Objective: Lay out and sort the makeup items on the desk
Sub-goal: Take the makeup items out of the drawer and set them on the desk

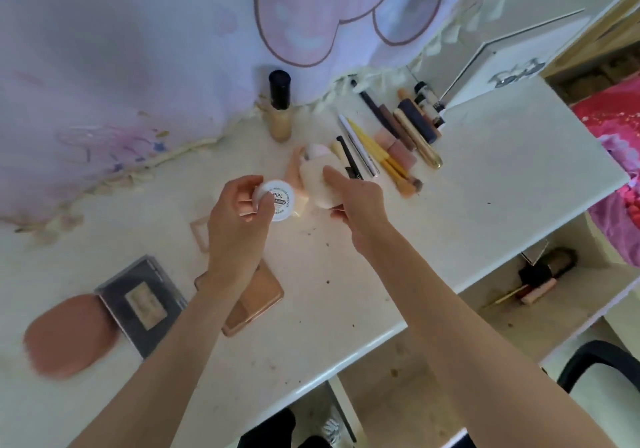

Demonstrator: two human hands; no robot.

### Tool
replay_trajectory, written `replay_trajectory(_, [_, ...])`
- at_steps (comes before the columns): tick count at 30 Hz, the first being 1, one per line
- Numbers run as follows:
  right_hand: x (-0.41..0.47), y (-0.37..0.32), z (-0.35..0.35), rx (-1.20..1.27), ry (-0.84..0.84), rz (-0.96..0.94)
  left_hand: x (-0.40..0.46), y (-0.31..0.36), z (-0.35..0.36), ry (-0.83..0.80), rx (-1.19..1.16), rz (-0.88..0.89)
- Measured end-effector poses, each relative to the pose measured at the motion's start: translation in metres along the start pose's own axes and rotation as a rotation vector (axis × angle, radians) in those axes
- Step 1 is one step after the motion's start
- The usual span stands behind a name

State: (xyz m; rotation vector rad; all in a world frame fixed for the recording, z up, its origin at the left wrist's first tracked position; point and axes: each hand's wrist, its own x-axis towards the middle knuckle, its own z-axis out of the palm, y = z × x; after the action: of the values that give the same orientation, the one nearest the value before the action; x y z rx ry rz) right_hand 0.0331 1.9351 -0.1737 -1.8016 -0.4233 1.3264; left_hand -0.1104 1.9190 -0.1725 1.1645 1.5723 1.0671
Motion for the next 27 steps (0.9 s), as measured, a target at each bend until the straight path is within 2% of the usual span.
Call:
replay_trajectory(2, [0.005, 0.000, 0.006, 0.029, 0.017, -0.014, 0.006, -0.001, -0.004, -0.004, -0.006, -0.019])
replay_trajectory(8, [0.027, -0.014, 0.002, -0.110, 0.123, -0.146, 0.024, -0.008, -0.009, 0.018, 0.027, -0.036])
replay_trajectory(15, [0.045, -0.030, 0.008, -0.240, 0.139, -0.236, 0.043, -0.010, -0.022, 0.017, 0.007, -0.084])
replay_trajectory(21, [0.043, -0.023, 0.014, -0.416, 0.278, -0.338, 0.058, -0.012, -0.035, -0.008, 0.202, -0.023])
replay_trajectory(24, [0.034, -0.014, 0.013, -0.464, 0.272, -0.389, 0.069, -0.012, -0.042, -0.013, 0.323, -0.014])
replay_trajectory(27, [0.021, 0.001, 0.012, -0.488, 0.233, -0.431, 0.075, -0.012, -0.050, -0.002, 0.341, -0.062])
